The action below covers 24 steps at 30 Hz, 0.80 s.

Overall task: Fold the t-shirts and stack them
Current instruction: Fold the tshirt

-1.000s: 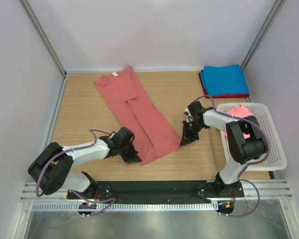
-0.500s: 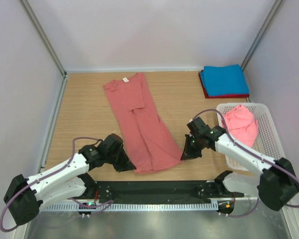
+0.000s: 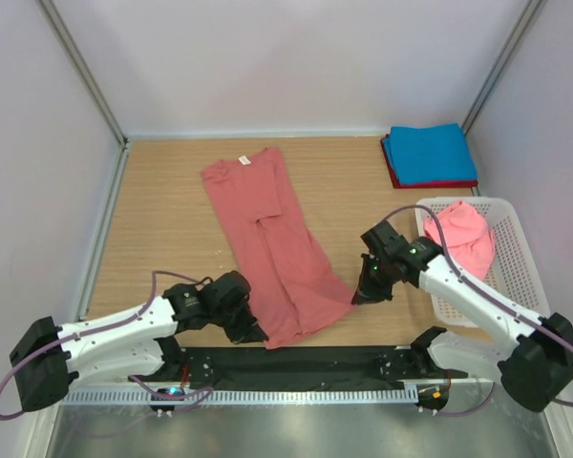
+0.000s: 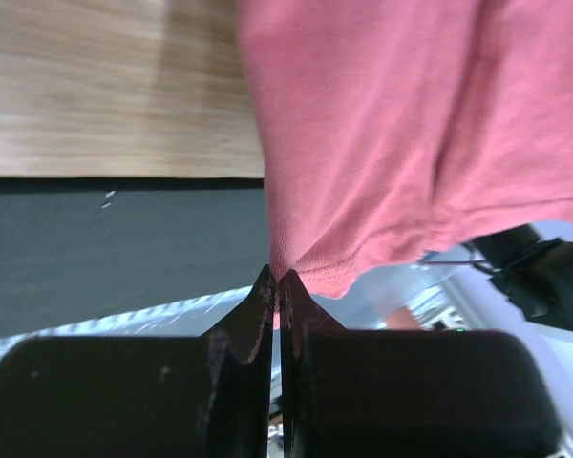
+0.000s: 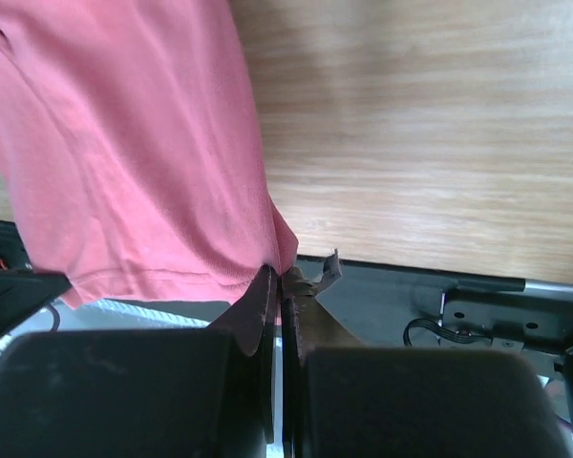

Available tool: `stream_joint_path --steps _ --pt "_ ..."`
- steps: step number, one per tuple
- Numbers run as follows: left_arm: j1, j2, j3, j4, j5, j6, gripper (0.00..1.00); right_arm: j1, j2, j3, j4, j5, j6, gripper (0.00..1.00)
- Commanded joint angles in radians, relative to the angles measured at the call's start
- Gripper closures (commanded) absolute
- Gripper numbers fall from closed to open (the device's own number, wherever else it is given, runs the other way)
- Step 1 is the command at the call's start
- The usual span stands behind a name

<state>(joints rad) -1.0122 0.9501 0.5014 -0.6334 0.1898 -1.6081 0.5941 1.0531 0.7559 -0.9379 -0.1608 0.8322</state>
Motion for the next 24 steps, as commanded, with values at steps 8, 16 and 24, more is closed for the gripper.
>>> stream_joint_path --steps 8,16,24 --pt "0.199 0.087 -0.080 0.225 0.077 -0.024 1.00 0.004 0.367 0.344 -0.019 0.095 -0.149 0.99" --pt "0.584 0.318 0.178 0.087 0.253 0.321 1.00 -0.002 0.674 0.733 -0.085 0.156 -0.209 0.99" --pt "0.782 0.574 0.459 -0.078 0.235 0.543 1.00 -0.051 0.999 1.095 -0.153 0.150 -0.284 0.99"
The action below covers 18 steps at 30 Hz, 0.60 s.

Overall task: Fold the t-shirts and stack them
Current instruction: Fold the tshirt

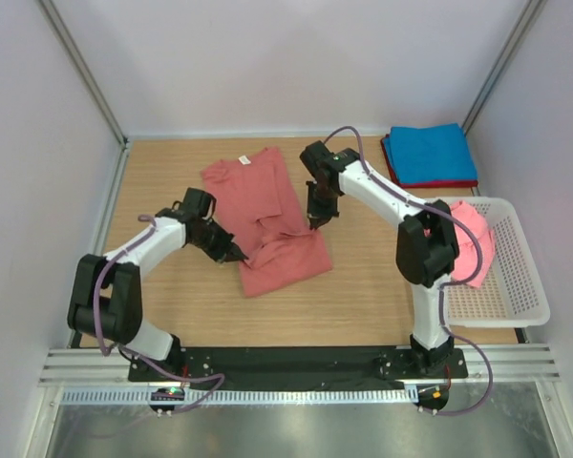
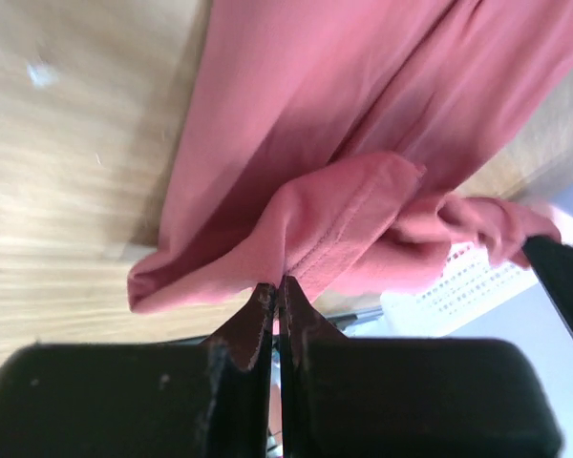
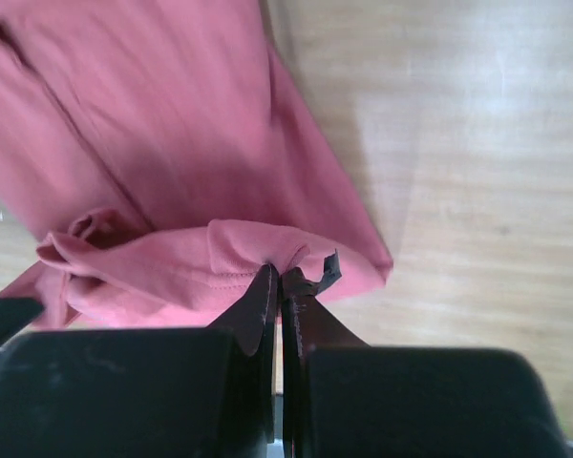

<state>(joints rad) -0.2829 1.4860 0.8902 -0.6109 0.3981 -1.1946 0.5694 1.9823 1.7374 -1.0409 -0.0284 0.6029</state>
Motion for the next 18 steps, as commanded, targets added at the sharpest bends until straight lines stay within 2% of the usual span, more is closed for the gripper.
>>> stream_joint_path --steps 1,8,18 --pt "0.082 0.058 0.102 -0.104 0.034 0.139 1.00 -0.032 0.091 0.141 -0.054 0.013 -0.061 0.99" --pt "0.168 0.154 0.167 -0.089 0.056 0.151 1.00 -0.077 0.251 0.367 -0.054 -0.030 -0.112 0.99" --pt "0.232 0.243 0.222 -0.018 0.113 0.138 1.00 -0.120 0.348 0.490 -0.015 -0.123 -0.114 0.99"
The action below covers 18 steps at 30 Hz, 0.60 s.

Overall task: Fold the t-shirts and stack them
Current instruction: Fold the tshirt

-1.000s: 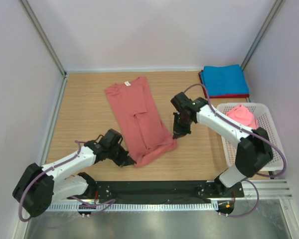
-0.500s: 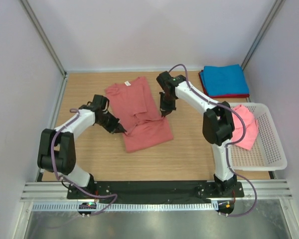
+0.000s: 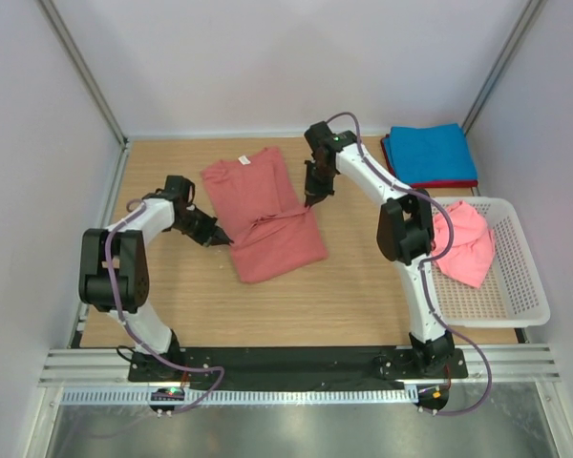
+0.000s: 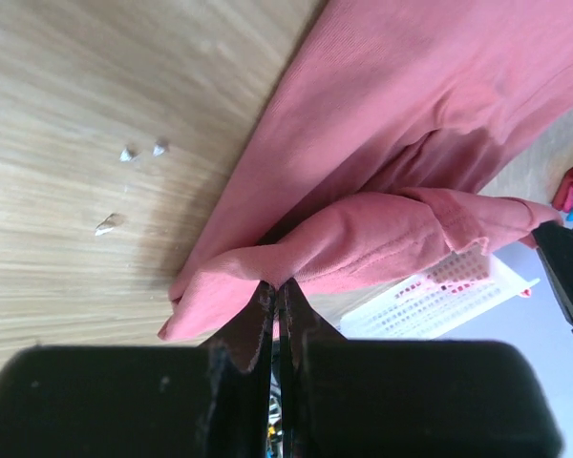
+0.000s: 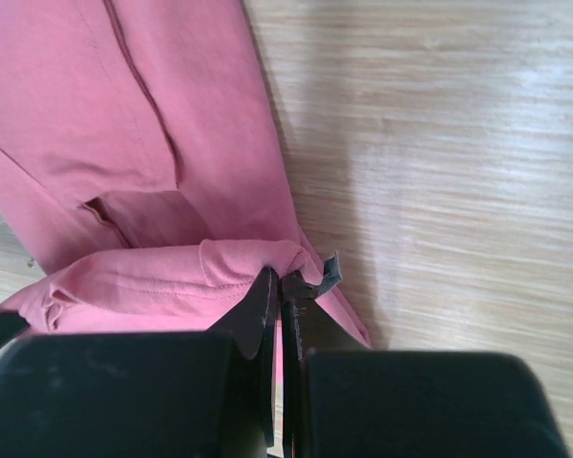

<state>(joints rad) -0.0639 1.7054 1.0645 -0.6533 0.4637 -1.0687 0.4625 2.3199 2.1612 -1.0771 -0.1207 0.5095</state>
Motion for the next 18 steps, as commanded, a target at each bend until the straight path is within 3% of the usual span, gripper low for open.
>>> stream_joint_path --steps 1,15,17,18 --pt "0.016 0.031 0.051 0.026 0.052 0.013 1.00 -0.015 0.012 0.072 0.037 -0.040 -0.020 0.99" --pt "0.059 0.134 0.133 0.046 0.067 0.056 1.00 -0.028 0.099 0.149 0.147 -0.082 0.050 0.99" --pt "0.059 0.155 0.163 0.032 0.064 0.068 0.91 -0.031 0.110 0.149 0.164 -0.089 0.060 0.96" --pt "0.084 0.157 0.172 0.023 0.058 0.076 0.80 -0.036 0.110 0.152 0.183 -0.105 0.066 0.94"
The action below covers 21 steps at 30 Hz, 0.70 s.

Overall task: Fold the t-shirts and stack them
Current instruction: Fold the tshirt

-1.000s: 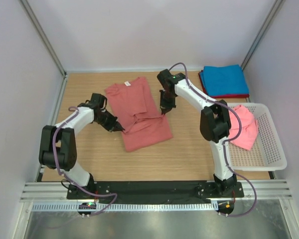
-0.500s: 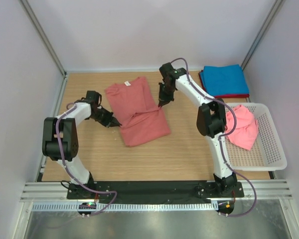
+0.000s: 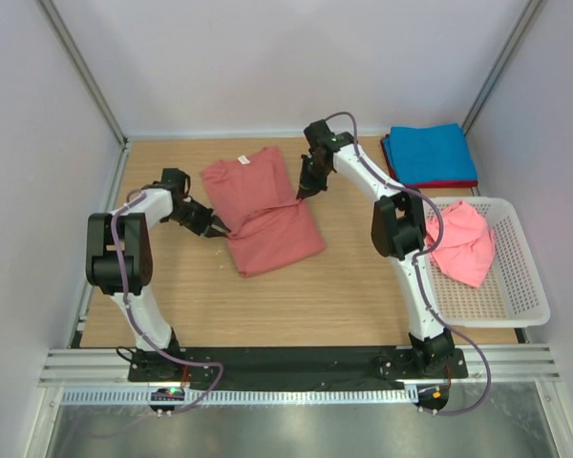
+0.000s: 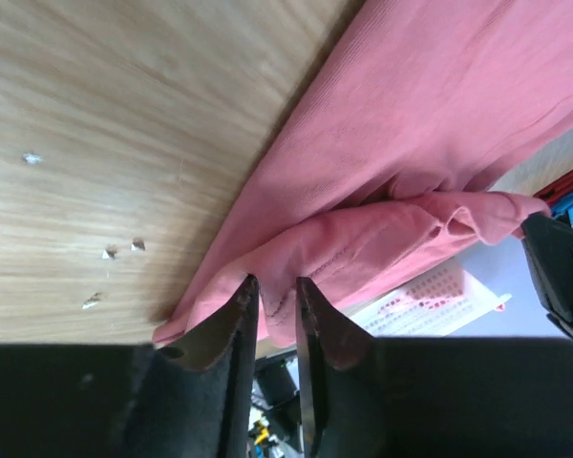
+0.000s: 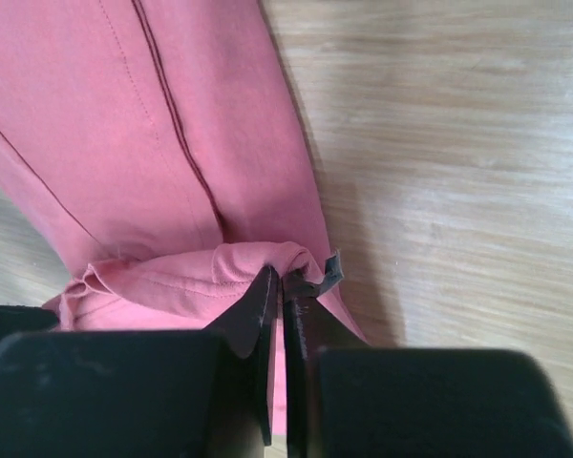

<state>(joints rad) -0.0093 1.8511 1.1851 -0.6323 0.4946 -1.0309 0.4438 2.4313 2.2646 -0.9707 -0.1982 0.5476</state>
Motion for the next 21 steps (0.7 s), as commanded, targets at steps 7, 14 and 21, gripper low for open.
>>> stream_joint_path --steps 7,14,21 --pt "0.023 -0.130 0.134 -0.101 -0.223 0.137 0.56 -0.037 -0.066 0.060 0.104 -0.064 0.041 0.61" --pt "-0.154 -0.225 0.044 -0.030 -0.208 0.196 0.63 -0.039 -0.182 -0.131 0.044 -0.050 -0.015 0.85" --pt "-0.287 -0.144 -0.007 -0.007 -0.248 0.181 0.86 -0.034 -0.244 -0.315 0.118 -0.076 -0.034 0.92"
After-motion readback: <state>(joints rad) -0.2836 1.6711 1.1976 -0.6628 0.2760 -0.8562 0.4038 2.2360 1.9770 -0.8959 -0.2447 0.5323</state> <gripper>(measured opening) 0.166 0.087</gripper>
